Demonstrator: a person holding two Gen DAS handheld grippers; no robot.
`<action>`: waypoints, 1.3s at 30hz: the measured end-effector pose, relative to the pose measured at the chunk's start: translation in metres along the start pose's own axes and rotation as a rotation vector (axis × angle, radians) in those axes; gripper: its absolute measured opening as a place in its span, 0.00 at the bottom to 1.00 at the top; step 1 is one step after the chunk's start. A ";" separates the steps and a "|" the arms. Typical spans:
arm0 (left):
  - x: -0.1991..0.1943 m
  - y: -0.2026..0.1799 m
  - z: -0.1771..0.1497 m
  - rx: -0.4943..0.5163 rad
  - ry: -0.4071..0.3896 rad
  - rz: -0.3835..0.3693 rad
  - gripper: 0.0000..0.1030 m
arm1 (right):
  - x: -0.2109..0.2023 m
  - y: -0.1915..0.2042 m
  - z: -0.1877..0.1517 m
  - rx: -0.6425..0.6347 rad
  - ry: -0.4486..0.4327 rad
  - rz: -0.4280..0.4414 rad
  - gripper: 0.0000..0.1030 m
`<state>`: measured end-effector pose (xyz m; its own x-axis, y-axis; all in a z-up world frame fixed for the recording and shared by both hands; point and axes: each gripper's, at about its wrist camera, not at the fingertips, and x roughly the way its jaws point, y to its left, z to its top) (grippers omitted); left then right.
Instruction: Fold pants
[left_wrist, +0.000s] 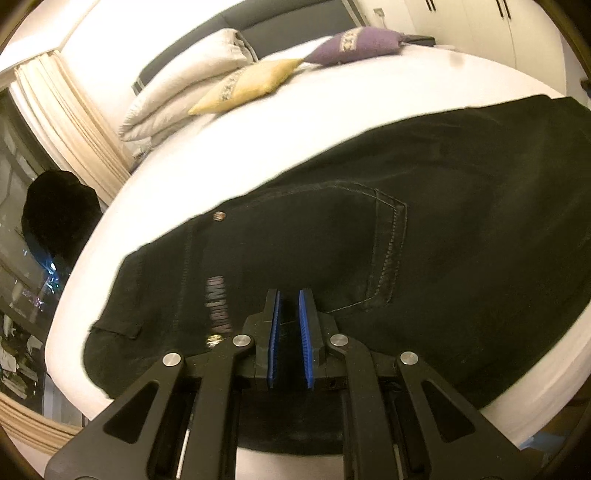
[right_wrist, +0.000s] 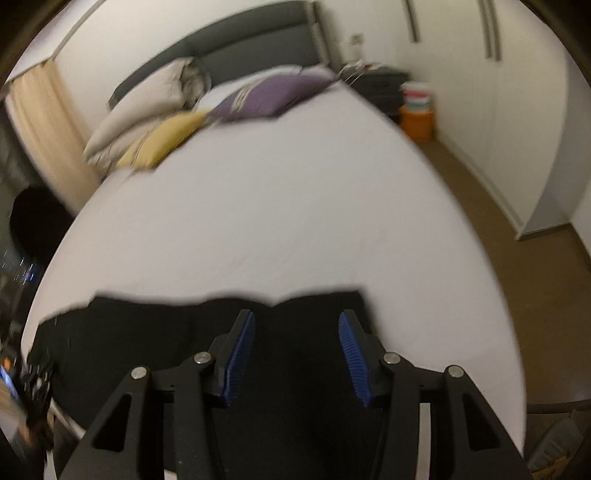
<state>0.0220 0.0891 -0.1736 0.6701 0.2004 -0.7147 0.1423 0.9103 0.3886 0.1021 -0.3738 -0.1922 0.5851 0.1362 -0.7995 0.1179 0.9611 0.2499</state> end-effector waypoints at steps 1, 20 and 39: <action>0.002 -0.001 0.001 -0.001 0.004 0.002 0.10 | 0.009 -0.001 -0.006 -0.002 0.031 -0.014 0.49; 0.014 0.018 -0.010 -0.042 0.042 0.000 0.10 | -0.008 -0.061 -0.101 0.347 0.077 0.129 0.26; 0.038 0.087 -0.019 -0.152 0.108 0.046 0.10 | 0.007 0.015 -0.103 0.264 0.121 0.096 0.33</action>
<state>0.0457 0.1826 -0.1786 0.5902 0.2735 -0.7595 -0.0040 0.9419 0.3360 0.0253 -0.3338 -0.2508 0.5057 0.2663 -0.8206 0.2804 0.8488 0.4483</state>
